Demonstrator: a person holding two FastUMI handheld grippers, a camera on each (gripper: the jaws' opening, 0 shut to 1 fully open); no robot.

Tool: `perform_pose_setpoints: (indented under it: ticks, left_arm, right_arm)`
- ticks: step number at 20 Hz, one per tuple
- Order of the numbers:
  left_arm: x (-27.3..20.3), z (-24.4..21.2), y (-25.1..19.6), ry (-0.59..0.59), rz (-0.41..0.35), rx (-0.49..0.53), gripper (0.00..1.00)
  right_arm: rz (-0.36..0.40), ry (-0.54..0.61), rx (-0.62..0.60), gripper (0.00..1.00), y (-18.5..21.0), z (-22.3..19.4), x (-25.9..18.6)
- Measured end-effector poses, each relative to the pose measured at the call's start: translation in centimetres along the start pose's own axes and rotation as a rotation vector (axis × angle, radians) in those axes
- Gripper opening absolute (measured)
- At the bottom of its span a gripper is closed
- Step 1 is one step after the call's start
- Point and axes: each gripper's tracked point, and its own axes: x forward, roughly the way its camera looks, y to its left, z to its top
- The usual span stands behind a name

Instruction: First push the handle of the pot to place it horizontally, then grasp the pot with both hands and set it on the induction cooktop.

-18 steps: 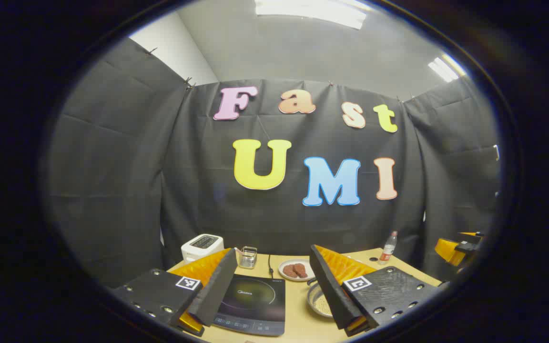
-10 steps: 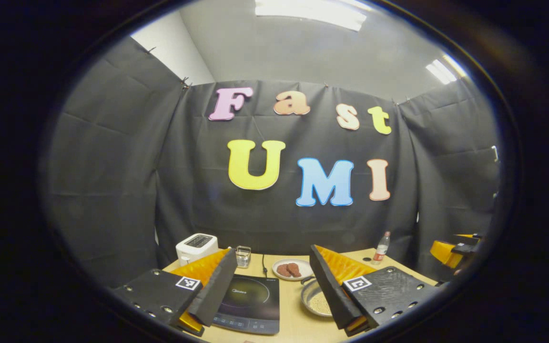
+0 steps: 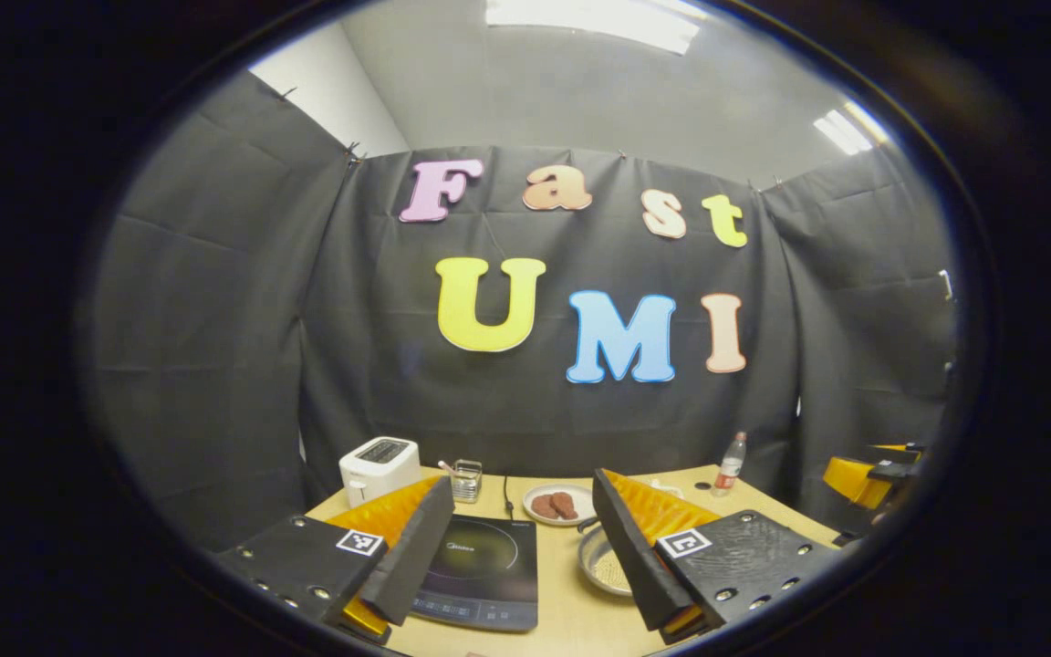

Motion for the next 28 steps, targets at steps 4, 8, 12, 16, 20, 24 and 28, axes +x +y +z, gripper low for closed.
perform_pose_setpoints:
  ticks: [4, 8, 12, 16, 20, 24, 28]
  left_arm:
    - [0.0, -0.7, -0.1, 0.014, -0.003, -0.015, 0.89]
    - [0.3, -1.6, -0.2, 0.03, -0.008, -0.024, 0.89]
    - [0.7, -2.0, -0.1, 0.042, -0.013, -0.026, 0.89]
    - [1.5, -2.4, 0.1, 0.049, -0.021, -0.02, 0.93]
    - [2.1, -2.7, 0.6, 0.052, -0.013, -0.029, 0.93]
    - [2.3, -3.4, 1.5, 0.064, 0.002, -0.04, 0.89]
    - [2.0, -3.8, 3.0, 0.073, 0.027, -0.06, 0.93]
  right_arm:
    - [0.026, 0.019, -0.01, 0.96, 0.6, -0.5, 0.0]
    - [0.025, 0.032, -0.012, 0.96, 0.3, -0.9, 0.2]
    - [0.024, 0.047, -0.011, 0.96, 0.2, -1.3, 0.6]
    - [0.039, 0.058, -0.037, 0.97, 0.8, -1.3, 1.4]
    - [0.087, 0.074, -0.068, 0.97, 2.6, -1.0, 2.8]
    - [0.151, 0.171, -0.068, 0.96, 4.7, -2.1, 4.5]
    - [0.158, 0.285, -0.092, 0.97, 5.1, -4.2, 5.9]
